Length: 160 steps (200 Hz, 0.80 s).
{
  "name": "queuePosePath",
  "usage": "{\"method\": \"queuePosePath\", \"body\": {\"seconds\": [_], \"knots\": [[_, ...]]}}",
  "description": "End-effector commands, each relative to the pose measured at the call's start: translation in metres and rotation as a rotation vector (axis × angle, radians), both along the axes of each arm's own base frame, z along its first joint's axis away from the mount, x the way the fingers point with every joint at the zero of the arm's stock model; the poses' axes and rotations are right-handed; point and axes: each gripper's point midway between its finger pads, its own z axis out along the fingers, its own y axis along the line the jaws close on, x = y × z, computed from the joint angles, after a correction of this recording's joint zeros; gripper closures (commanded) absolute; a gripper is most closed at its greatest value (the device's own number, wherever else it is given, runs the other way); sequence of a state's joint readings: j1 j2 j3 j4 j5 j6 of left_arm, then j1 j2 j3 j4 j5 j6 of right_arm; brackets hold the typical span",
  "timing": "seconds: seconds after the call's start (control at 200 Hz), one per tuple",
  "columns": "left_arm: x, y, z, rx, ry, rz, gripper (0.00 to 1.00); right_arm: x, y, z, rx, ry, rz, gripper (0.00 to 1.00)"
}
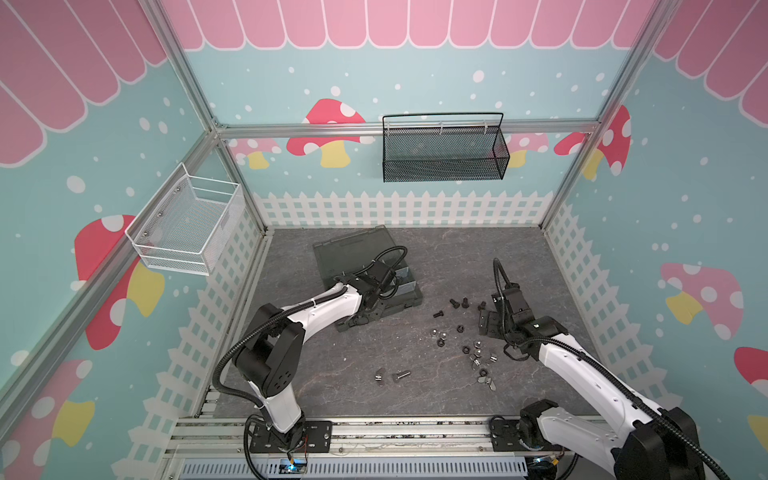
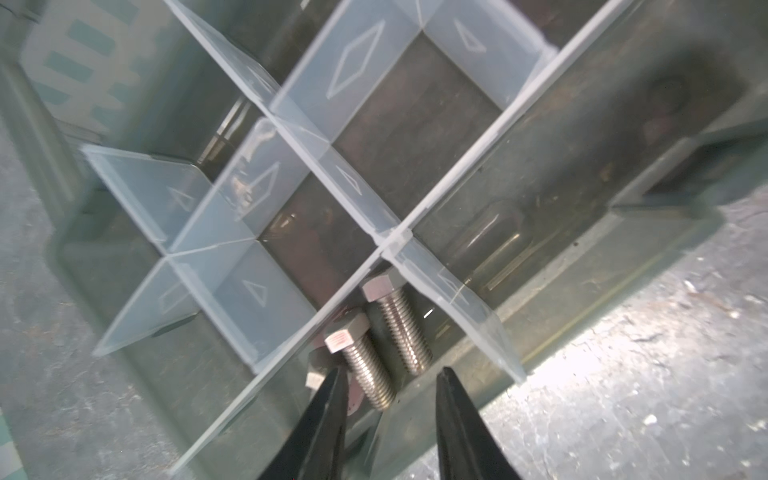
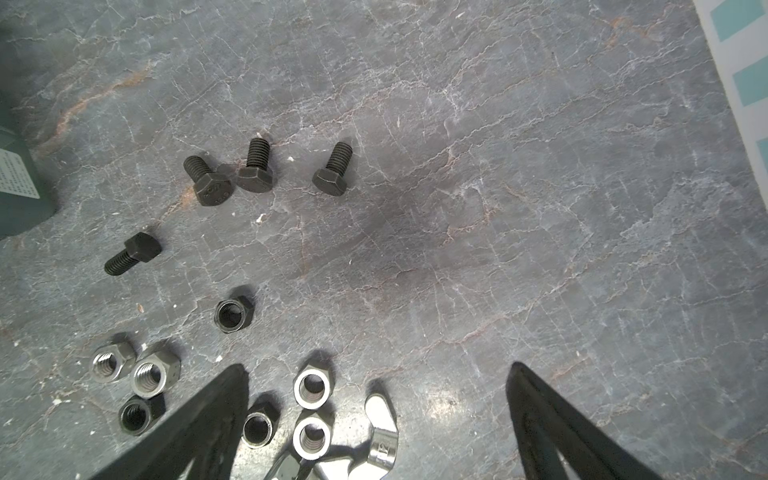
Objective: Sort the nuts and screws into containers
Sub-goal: 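Release the bolt into the organizer compartment with the left gripper, then move the left gripper to the pile and grasp a fourth silver bolt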
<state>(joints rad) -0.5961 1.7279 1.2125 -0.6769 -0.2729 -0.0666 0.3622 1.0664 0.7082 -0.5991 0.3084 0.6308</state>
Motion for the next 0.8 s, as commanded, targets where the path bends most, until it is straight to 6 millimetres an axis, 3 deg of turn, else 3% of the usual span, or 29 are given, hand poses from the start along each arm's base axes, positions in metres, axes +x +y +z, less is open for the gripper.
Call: {"method": "queuePosePath", "body": {"seconds": [0.0,0.1,0.255,0.565,0.795], "knots": [[-0.002,0.001,0.032,-0.058,-0.052,0.022,0.61,-0.002,-0.003,0.001,-0.009,-0.006,-0.025,0.02],[-0.014,-0.004,0.04,-0.115,-0.058,0.02,0.59,-0.002,-0.003,0.001,-0.005,-0.006,-0.03,0.02],[-0.044,-0.01,0.034,-0.15,-0.061,0.024,0.54,-0.002,-0.003,0.002,0.004,-0.015,-0.039,0.02],[-0.129,-0.045,0.025,-0.246,-0.024,-0.105,0.5,-0.002,-0.001,0.005,0.018,-0.025,-0.034,0.02],[-0.174,-0.088,0.031,-0.403,0.04,-0.223,0.5,-0.003,0.0,-0.001,0.028,-0.006,-0.036,0.02]]}}
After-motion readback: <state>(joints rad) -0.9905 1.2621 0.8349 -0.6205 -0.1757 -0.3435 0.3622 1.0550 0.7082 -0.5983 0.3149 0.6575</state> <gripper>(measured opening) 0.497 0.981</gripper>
